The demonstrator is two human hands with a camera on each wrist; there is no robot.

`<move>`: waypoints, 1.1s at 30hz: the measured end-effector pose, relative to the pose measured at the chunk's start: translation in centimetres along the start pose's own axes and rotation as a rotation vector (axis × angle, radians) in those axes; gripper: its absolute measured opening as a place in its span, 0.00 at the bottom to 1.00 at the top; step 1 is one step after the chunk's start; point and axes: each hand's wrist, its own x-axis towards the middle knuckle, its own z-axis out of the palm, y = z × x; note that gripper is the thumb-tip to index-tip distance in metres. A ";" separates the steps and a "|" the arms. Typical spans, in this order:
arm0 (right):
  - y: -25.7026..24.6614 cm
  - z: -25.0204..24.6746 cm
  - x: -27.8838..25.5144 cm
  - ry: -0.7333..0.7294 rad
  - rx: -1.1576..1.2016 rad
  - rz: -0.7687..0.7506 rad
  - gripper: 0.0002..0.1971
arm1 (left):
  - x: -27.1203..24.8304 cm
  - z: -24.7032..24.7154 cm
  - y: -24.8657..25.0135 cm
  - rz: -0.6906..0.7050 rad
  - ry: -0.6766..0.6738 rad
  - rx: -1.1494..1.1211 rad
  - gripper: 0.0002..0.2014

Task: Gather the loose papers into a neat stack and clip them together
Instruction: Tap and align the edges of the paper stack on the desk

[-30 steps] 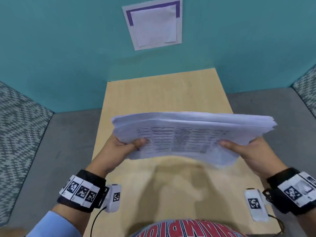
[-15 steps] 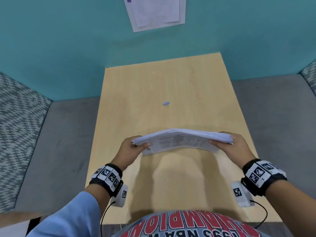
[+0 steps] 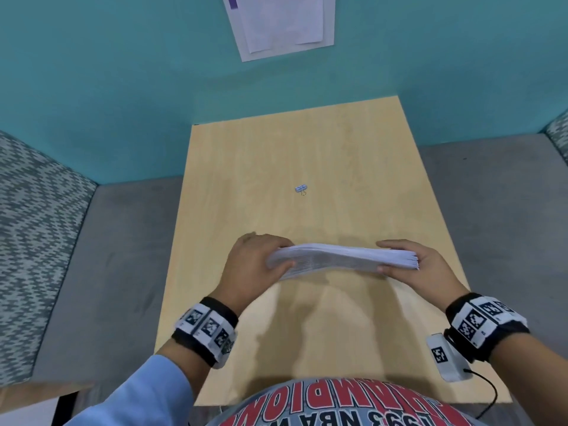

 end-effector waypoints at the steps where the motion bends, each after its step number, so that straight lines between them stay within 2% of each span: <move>1: -0.1 -0.1 0.1 -0.029 -0.024 0.004 0.26 | 0.5 0.6 1.2 0.099 -0.032 0.164 0.19; 3: -0.2 -0.2 0.2 -0.087 -0.092 -0.006 0.26 | 1.5 2.2 3.8 0.201 -0.100 0.306 0.27; 7: -0.5 0.1 0.3 -0.125 -0.158 -0.050 0.18 | 2.6 5.5 7.7 0.327 -0.148 0.378 0.24; 11: -0.5 0.0 0.0 -0.151 -0.302 -0.057 0.13 | 3.5 5.8 6.7 0.108 -0.289 0.445 0.22; 15: -1.0 0.0 -0.5 -0.130 -0.322 -0.031 0.20 | 3.8 3.5 3.4 -0.040 -0.389 0.511 0.13; 19: -1.9 0.1 -0.6 -0.125 -0.284 -0.023 0.17 | 3.1 0.3 -0.6 -0.203 -0.488 0.492 0.15; 21: -2.2 -0.1 -0.5 -0.122 -0.270 -0.010 0.16 | 2.5 -0.9 -1.9 -0.231 -0.505 0.486 0.16; 24: -2.1 -0.7 0.2 -0.089 -0.378 0.028 0.16 | 1.8 -2.0 -2.5 -0.200 -0.520 0.543 0.17; 25: -2.1 -1.1 0.4 -0.060 -0.457 -0.006 0.14 | 1.7 -2.3 -2.3 -0.179 -0.522 0.567 0.16; 26: -2.6 -1.4 0.3 -0.015 -0.601 -0.059 0.07 | 1.6 -2.6 -1.9 -0.161 -0.526 0.588 0.16; 27: -3.0 -1.7 0.4 0.009 -0.752 -0.128 0.06 | 1.6 -2.9 -1.4 -0.139 -0.528 0.610 0.16; 29: -4.6 -1.3 0.3 0.008 -1.007 -0.250 0.37 | 1.6 -3.7 -0.1 -0.105 -0.526 0.656 0.17; 30: -6.2 -0.3 0.1 0.003 -1.047 -0.273 0.49 | 1.7 -4.0 0.7 -0.095 -0.527 0.678 0.17; 31: -8.4 1.2 -0.5 -0.035 -1.087 -0.290 0.56 | 1.7 -4.4 1.6 -0.084 -0.528 0.701 0.17; 33: -12.3 5.4 -1.6 -0.183 -1.129 -0.347 0.63 | 1.9 -4.8 3.5 -0.059 -0.528 0.757 0.15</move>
